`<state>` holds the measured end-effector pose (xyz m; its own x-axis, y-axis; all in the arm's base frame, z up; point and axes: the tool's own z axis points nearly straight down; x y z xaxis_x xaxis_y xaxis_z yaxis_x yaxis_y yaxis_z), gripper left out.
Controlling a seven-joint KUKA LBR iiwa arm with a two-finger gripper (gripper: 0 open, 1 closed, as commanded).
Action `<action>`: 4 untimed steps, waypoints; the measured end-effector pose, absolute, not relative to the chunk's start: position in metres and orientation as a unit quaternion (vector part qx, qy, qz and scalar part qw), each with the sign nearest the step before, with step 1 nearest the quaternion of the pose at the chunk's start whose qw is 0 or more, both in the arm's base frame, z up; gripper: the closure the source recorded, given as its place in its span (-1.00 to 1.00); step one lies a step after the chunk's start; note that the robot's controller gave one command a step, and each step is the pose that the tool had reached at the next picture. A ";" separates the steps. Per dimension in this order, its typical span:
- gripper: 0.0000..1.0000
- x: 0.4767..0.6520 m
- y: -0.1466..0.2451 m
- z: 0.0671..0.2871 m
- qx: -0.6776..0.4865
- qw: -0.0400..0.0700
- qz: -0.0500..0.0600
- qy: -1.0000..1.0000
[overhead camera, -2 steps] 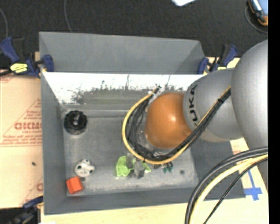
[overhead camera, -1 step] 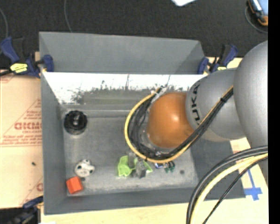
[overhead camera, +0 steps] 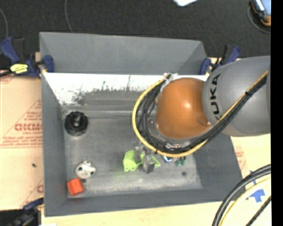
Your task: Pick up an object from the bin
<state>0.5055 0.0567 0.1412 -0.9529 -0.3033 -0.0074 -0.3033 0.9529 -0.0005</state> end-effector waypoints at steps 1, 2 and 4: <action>1.00 0.502 0.058 0.178 -0.160 0.009 0.000 0.987; 1.00 0.498 0.058 0.222 -0.188 0.004 0.000 0.982; 1.00 0.510 0.010 0.287 -0.236 0.007 -0.001 0.972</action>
Offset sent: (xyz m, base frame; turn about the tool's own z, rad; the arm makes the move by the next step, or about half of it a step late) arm -0.0086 0.0020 0.0857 -0.0769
